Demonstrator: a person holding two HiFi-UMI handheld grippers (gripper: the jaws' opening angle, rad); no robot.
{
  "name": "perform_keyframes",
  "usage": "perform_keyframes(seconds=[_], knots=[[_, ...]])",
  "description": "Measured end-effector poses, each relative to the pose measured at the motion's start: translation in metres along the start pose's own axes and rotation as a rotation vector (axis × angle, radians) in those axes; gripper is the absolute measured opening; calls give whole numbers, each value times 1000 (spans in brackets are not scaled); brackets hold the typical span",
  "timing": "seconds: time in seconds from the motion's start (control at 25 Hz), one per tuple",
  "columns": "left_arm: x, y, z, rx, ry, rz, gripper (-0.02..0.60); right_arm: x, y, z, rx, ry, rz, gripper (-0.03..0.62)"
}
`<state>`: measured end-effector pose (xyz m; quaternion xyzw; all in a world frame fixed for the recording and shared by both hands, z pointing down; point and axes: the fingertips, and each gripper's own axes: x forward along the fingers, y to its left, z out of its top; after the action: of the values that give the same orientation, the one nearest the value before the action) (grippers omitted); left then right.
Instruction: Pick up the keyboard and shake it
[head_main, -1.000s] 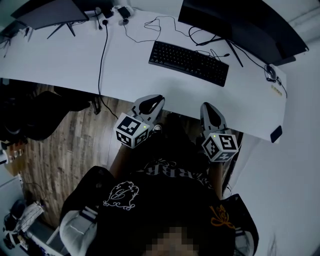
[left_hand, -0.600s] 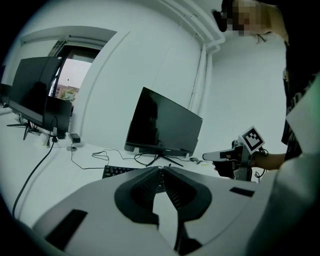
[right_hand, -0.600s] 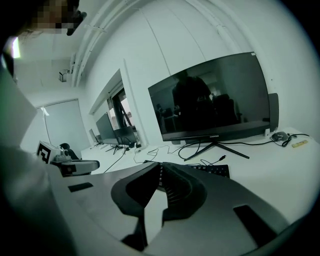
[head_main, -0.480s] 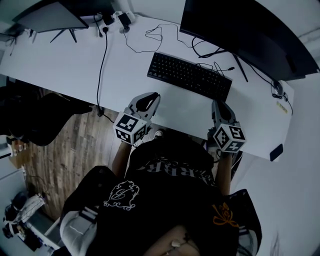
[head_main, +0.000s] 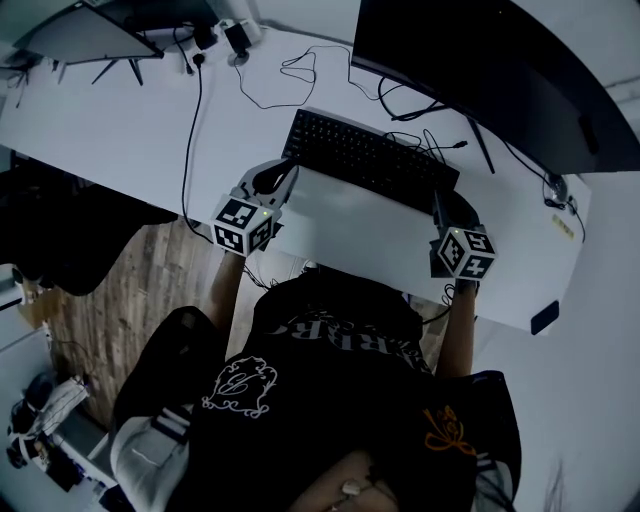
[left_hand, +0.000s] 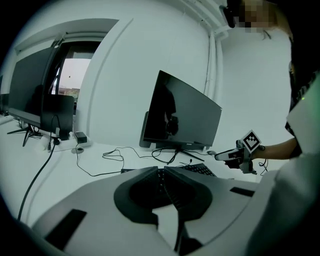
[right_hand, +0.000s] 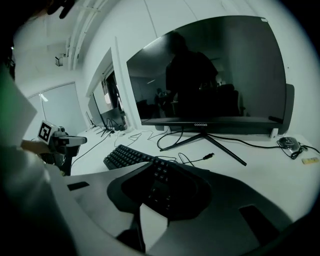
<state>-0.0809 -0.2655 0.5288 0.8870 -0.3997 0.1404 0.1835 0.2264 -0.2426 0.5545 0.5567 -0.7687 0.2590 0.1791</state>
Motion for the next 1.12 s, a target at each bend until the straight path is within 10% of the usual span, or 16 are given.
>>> perform_keyframes(seconds=[0.6, 1.12], knots=[[74, 63, -96, 70, 440, -93, 342, 57, -97, -40, 149, 140, 51, 306], [88, 70, -113, 64, 522, -145, 383, 88, -84, -49, 194, 252, 218, 405]])
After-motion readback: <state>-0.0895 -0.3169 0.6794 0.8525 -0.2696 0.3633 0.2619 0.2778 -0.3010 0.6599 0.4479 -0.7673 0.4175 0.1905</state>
